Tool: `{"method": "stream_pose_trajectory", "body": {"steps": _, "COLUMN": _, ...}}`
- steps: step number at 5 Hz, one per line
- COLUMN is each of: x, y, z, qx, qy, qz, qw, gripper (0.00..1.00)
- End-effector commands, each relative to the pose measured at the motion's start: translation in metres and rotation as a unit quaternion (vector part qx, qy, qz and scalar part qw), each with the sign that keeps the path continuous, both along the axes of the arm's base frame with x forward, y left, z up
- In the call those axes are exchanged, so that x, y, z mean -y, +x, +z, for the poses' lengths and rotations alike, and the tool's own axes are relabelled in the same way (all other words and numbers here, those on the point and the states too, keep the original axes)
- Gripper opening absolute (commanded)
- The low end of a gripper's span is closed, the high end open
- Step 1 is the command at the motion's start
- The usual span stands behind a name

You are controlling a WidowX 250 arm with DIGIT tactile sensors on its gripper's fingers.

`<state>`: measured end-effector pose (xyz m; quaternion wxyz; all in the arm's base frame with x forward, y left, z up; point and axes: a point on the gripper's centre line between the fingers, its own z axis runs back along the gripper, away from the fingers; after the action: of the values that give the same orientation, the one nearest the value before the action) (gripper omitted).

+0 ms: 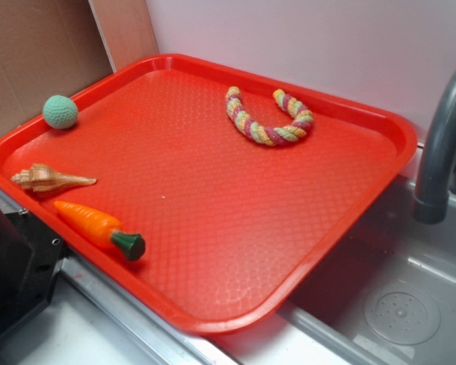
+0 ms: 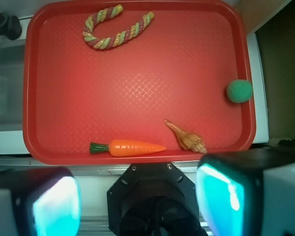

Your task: Grab the carrot.

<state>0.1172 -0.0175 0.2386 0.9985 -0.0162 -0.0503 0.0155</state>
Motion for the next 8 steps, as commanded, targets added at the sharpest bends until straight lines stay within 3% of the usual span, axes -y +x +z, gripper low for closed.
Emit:
{"method": "stream_pose_trajectory", "body": {"steps": 1, "x": 0.0, "y": 0.0, "z": 0.0, "qx": 0.0, "qy": 0.0, "qz": 0.0, "qw": 1.0, "gripper": 1.0}}
{"method": "stream_pose_trajectory", "body": {"steps": 2, "x": -0.004, "y": -0.001, "z": -0.05, "qx": 0.006, "qy": -0.018, "qz": -0.106, "qw": 0.994, "gripper": 1.0}}
{"method": "stream_pose_trajectory", "body": {"steps": 3, "x": -0.004, "y": -0.004, "z": -0.087, "qx": 0.007, "qy": 0.0, "qz": -0.192, "qw": 0.981, "gripper": 1.0}}
{"method": "stream_pose_trajectory", "body": {"steps": 6, "x": 0.022, "y": 0.005, "z": -0.159, "qx": -0.027, "qy": 0.015, "qz": -0.262, "qw": 0.965, "gripper": 1.0}}
{"method": "stream_pose_trajectory", "body": {"steps": 8, "x": 0.03, "y": 0.001, "z": -0.184, "qx": -0.026, "qy": 0.015, "qz": -0.302, "qw": 0.953, "gripper": 1.0}}
